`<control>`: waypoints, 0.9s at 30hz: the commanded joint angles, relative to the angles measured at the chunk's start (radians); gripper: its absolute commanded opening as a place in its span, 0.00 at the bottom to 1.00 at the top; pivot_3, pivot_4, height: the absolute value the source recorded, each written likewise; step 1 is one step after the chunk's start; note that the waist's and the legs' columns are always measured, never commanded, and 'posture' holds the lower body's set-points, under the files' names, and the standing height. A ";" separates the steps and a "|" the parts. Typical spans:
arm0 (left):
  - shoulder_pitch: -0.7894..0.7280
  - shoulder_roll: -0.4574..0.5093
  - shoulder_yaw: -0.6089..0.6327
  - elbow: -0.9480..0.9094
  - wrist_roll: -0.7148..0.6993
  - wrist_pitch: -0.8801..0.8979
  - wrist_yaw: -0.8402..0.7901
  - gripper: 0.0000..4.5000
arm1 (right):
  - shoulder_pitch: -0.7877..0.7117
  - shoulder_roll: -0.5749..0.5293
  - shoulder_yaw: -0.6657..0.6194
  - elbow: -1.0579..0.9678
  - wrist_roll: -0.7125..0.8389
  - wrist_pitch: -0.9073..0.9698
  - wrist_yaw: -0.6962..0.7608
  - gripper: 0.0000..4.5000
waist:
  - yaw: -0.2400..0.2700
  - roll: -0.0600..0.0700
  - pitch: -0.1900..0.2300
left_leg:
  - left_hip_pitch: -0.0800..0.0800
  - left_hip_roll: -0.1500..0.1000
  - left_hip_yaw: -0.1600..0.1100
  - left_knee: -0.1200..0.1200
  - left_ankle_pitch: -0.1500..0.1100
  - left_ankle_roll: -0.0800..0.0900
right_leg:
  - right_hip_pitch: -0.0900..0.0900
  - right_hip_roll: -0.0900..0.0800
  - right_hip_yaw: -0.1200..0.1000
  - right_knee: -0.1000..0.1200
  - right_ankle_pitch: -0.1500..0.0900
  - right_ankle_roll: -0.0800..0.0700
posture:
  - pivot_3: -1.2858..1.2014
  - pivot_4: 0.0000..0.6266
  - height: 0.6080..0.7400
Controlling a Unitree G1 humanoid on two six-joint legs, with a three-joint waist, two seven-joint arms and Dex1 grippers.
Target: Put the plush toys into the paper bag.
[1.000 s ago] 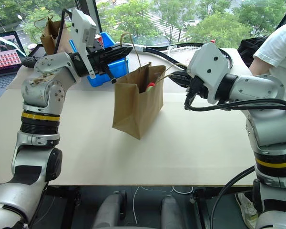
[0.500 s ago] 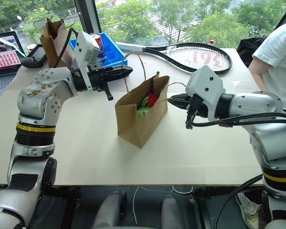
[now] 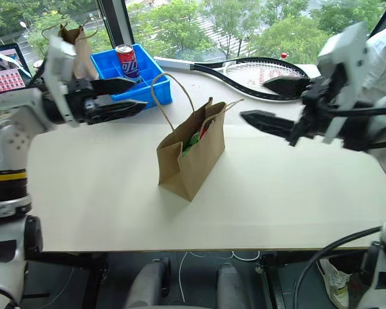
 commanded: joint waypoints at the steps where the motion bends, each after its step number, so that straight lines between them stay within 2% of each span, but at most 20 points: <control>1: 0.158 0.067 0.011 -0.110 -0.042 -0.046 -0.139 0.99 | 0.076 -0.040 -0.039 -0.001 0.013 -0.002 0.046 0.89 | -0.001 0.000 0.000 | 0.000 0.000 0.000 0.000 0.000 0.000 | 0.000 0.000 0.000 0.000 0.000 0.000 | 0.52 0.24 1.00; 4: 0.256 0.068 0.012 -0.150 -0.046 -0.052 -0.127 1.00 | 0.140 -0.019 -0.016 -0.029 0.021 -0.014 0.036 0.73 | -0.002 0.000 0.000 | 0.000 0.000 0.001 0.000 0.000 0.000 | -0.001 0.000 0.000 0.001 -0.001 -0.004 | 0.52 0.24 1.00; 10: 0.311 -0.021 -0.029 -0.238 -0.007 -0.117 -0.014 1.00 | 0.175 0.082 0.189 -0.060 -0.120 -0.135 -0.056 0.25 | 0.000 0.000 0.000 | 0.000 0.001 0.001 0.003 0.000 -0.001 | 0.000 0.000 0.000 0.001 -0.002 -0.009 | 0.52 0.24 1.00; 13: 0.316 -0.083 -0.049 -0.277 -0.024 -0.135 0.042 1.00 | 0.190 0.208 0.316 -0.054 -0.218 -0.226 -0.142 0.02 | -0.001 0.000 0.000 | 0.000 0.001 0.001 0.004 0.000 0.000 | 0.000 0.000 0.000 0.001 -0.002 -0.009 | 0.52 0.24 1.00; 17: 0.314 -0.100 -0.080 -0.274 0.010 -0.166 0.066 1.00 | 0.203 0.326 0.403 -0.052 -0.288 -0.298 -0.193 0.02 | -0.001 0.000 0.000 | 0.000 0.001 0.001 0.003 0.001 0.000 | 0.000 0.001 0.000 0.002 0.001 -0.002 | 0.52 0.24 1.00; 27: 0.290 -0.152 -0.142 -0.278 -0.017 -0.154 0.103 1.00 | 0.142 0.548 0.561 0.056 -0.446 -0.401 -0.296 0.02 | -0.001 0.000 0.000 | 0.000 0.001 0.001 0.003 0.001 0.000 | 0.000 0.001 0.000 0.002 0.001 -0.002 | 0.52 0.24 1.00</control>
